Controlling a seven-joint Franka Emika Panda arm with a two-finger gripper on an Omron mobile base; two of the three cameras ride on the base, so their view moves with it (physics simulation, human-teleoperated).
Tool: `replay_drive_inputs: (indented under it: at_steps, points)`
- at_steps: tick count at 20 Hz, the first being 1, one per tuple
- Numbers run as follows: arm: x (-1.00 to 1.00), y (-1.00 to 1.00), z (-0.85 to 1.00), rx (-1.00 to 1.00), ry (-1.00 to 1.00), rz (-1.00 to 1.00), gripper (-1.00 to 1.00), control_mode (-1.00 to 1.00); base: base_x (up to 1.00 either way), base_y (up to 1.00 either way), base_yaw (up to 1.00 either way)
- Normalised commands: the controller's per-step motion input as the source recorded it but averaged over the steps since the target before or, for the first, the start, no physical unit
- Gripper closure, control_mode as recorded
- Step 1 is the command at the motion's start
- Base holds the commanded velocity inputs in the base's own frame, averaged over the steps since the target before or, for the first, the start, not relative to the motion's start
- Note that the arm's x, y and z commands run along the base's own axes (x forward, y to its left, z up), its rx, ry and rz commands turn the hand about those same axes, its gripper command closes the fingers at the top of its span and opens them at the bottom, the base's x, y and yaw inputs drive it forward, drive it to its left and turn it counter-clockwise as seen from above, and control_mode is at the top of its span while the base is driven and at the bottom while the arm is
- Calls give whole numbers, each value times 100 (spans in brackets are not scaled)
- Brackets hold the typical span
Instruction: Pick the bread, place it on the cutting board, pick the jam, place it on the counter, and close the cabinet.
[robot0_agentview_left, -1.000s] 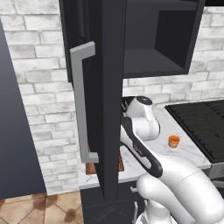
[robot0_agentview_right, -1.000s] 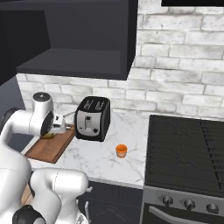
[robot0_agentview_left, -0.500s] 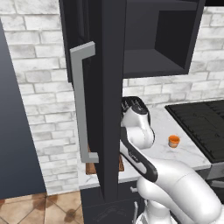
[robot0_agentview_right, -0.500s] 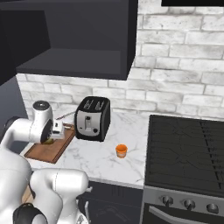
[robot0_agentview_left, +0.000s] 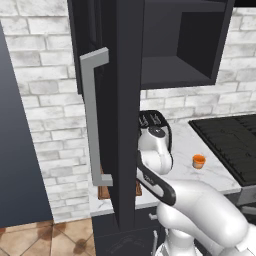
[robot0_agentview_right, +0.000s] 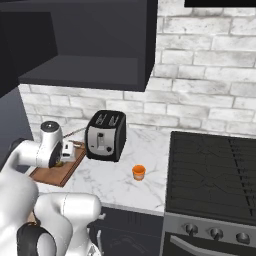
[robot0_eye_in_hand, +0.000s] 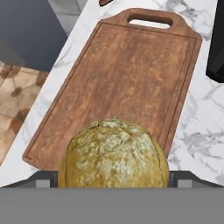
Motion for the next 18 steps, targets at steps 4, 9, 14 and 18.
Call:
replay_drive_inputs:
  at_steps: [4,9,14,18]
  points:
    - [13,1,-6,0,0,0,100,-100,0,0,0]
    - [6,0,-7,0,0,0,100,-100,0,0,0]
    - [3,0,-13,0,0,0,100,-100,0,0,0]
    - [9,3,-14,0,0,0,100,-100,0,0,0]
